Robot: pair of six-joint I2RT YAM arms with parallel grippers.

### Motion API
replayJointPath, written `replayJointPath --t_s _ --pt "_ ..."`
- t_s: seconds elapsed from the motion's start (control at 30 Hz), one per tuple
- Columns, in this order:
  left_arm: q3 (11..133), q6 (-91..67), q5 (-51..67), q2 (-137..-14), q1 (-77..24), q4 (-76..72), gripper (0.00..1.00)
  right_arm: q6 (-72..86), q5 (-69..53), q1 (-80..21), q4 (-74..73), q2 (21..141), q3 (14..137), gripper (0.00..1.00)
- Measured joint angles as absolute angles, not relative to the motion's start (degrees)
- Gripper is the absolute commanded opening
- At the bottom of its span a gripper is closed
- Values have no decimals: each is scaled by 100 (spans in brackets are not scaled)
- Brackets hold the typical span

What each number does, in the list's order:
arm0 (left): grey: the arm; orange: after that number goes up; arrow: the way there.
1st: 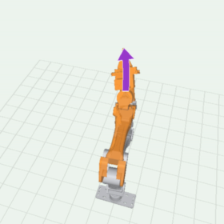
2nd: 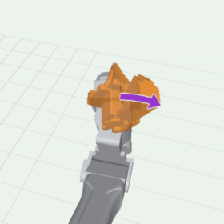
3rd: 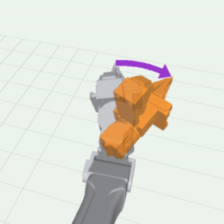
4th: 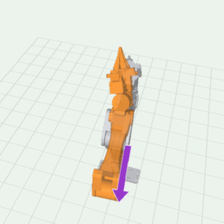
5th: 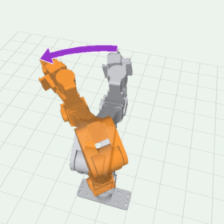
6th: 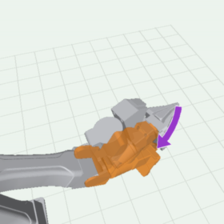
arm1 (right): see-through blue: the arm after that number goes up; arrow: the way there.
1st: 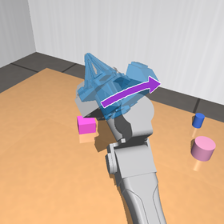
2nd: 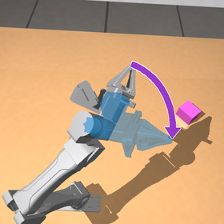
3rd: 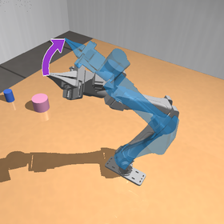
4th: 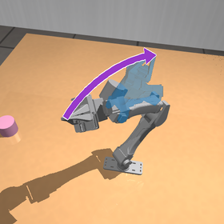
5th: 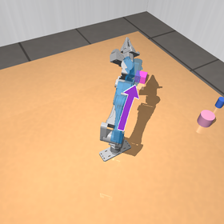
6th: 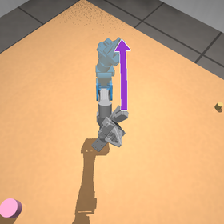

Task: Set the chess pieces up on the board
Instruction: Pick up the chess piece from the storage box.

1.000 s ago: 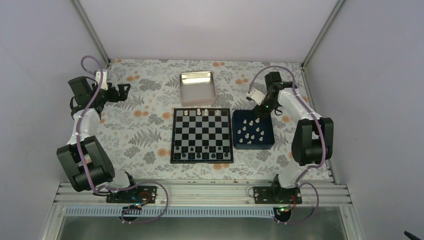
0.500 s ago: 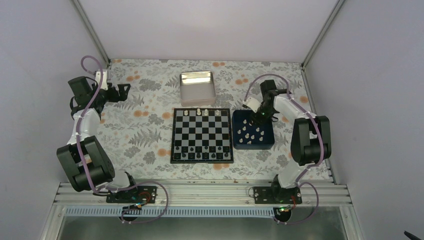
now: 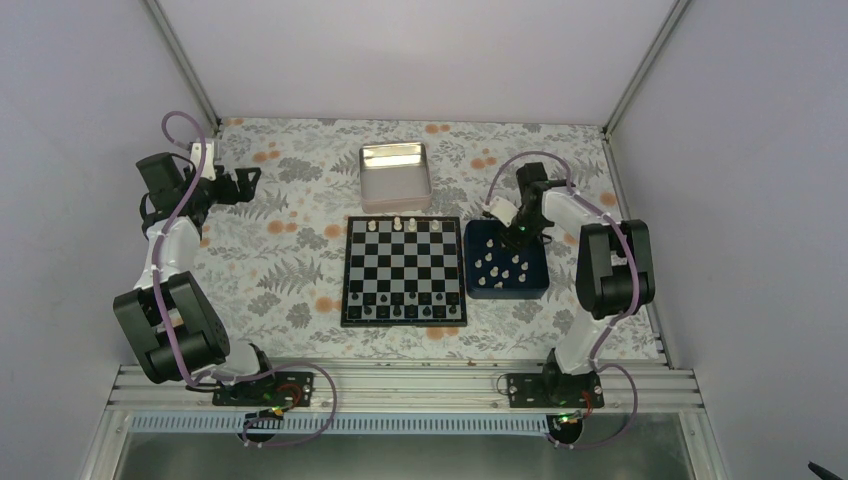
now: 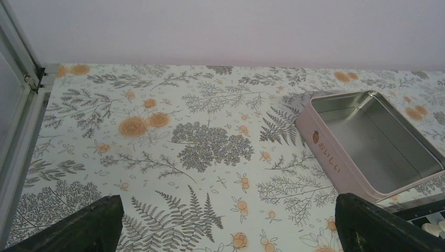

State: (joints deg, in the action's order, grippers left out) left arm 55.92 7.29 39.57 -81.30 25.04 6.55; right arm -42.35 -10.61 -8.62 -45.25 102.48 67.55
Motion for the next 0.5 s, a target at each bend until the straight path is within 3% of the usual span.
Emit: replayJointPath --t_s 0.37,0.5 --pt "5592 731 3968 -8130 2504 657 100 -4235 -1004 -864 -4372 10383 6733 26" --pt "5592 731 3972 -8130 2504 657 100 -4235 -974 -864 -4344 10390 6726 15"
